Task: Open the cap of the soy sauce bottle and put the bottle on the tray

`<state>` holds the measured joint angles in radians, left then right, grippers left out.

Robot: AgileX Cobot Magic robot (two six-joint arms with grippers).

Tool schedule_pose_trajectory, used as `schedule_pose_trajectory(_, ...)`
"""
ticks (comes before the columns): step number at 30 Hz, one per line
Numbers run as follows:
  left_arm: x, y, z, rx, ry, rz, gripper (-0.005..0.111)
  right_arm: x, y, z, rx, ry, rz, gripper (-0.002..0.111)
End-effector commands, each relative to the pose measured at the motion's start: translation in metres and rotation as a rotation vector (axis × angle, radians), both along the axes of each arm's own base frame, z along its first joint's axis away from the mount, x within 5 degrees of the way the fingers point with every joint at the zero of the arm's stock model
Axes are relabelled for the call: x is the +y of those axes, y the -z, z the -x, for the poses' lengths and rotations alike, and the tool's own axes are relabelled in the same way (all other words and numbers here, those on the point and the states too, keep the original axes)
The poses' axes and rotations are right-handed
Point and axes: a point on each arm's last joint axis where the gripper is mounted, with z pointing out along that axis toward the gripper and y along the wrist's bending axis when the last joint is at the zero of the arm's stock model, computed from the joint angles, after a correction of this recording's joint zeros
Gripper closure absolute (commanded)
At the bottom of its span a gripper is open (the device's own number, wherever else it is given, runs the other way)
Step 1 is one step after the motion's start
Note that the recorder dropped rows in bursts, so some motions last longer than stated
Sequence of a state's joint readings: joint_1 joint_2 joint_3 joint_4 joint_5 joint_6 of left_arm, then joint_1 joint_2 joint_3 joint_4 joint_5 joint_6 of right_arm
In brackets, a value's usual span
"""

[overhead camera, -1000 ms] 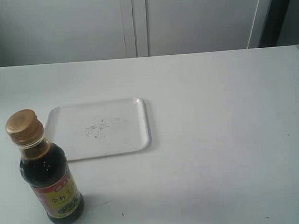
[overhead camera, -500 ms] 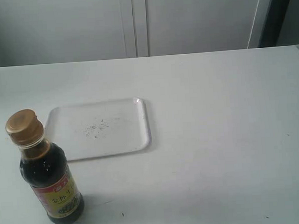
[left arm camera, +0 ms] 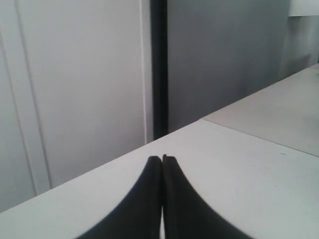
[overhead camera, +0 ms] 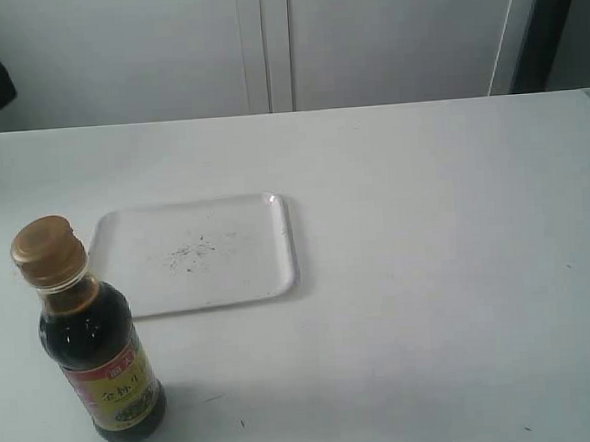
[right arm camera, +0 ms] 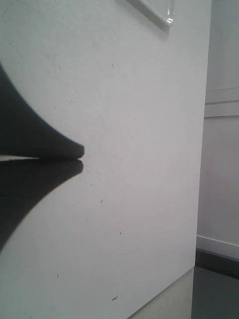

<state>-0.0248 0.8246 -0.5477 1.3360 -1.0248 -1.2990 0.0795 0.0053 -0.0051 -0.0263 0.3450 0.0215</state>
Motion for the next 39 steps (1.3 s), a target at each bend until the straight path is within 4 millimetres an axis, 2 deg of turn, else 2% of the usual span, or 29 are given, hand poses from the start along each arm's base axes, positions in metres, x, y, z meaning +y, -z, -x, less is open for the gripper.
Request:
schedule_pose_trajectory(1, -0.007, -0.002, 0.0, 0.008, 0.118, 0.002, 0.094, 0.0, 0.001, 0.0, -0.002, -0.001, 0.002, 0.108)
schedule_pose_trajectory(3, -0.008, -0.002, 0.001, 0.007, 0.143, 0.0, 0.08, 0.0, 0.001, 0.0, -0.002, -0.001, 0.002, 0.108)
schedule_pose_trajectory(8, -0.01, 0.0, 0.003, -0.001, 0.17, -0.034, 0.031, 0.0, 0.001, 0.0, -0.002, -0.001, 0.002, 0.108)
schedule_pose_trajectory(11, -0.01, 0.003, 0.002, 0.006, 0.165, -0.065, 0.011, 0.0, 0.001, 0.0, -0.002, -0.001, 0.002, 0.108)
schedule_pose_trajectory(13, -0.01, 0.005, 0.001, 0.016, 0.164, -0.077, 0.005, 0.0, 0.001, 0.0, -0.002, -0.001, 0.002, 0.108)
schedule_pose_trajectory(24, -0.01, 0.019, -0.015, 0.095, 0.168, -0.078, 0.004, 0.0, 0.001, 0.0, -0.002, -0.001, 0.002, 0.108)
schedule_pose_trajectory(33, -0.008, 0.053, -0.008, 0.105, 0.125, -0.089, 0.004, 0.0, 0.001, 0.0, -0.002, -0.001, 0.002, 0.108)
schedule_pose_trajectory(39, -0.008, 0.063, -0.002, 0.095, 0.133, -0.073, 0.004, 0.0, 0.001, 0.0, -0.002, -0.001, 0.002, 0.108)
